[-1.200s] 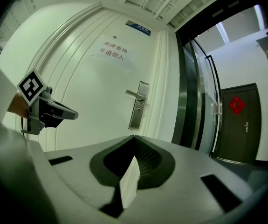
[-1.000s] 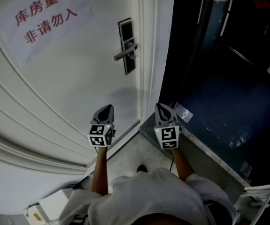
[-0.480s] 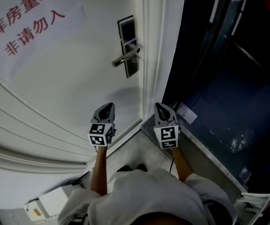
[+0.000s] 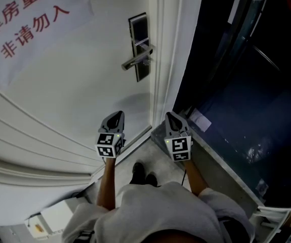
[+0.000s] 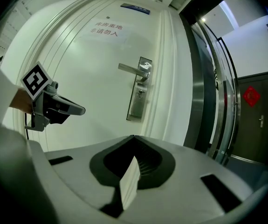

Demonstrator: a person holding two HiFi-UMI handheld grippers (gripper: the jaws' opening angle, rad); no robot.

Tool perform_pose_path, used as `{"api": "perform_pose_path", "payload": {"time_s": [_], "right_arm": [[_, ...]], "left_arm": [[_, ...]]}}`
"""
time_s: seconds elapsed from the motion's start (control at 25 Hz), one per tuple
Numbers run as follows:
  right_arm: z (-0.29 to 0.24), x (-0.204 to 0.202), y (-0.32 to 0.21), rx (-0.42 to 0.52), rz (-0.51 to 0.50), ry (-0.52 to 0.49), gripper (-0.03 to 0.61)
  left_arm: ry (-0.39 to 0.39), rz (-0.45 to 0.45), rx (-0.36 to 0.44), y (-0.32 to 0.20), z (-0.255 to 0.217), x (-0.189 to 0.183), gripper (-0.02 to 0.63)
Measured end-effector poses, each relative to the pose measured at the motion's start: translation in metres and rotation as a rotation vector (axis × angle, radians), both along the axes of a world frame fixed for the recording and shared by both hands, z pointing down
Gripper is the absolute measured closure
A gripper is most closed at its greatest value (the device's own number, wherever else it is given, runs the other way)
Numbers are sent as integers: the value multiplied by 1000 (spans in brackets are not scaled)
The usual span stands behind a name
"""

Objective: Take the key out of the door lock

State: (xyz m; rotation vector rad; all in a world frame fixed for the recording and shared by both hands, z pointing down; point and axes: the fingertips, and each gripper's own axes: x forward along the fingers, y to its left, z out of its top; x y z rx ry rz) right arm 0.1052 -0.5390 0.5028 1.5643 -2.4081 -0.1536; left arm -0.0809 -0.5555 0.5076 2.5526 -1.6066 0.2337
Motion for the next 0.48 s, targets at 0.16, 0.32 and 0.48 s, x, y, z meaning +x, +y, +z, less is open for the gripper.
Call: {"api": "perform_pose_path", "payload": {"time_s": [0.16, 0.32, 0.48], "right_arm": [[-5, -5, -6, 13, 7, 11, 555], [-12, -6, -20, 33, 24, 11, 555], [-15, -16, -31, 40, 23, 12, 555]], "left_arm": [[10, 13, 19, -10, -7, -1, 595], [23, 32, 45, -23, -17, 1, 595], [31, 41, 58, -33, -21, 1, 595]]}}
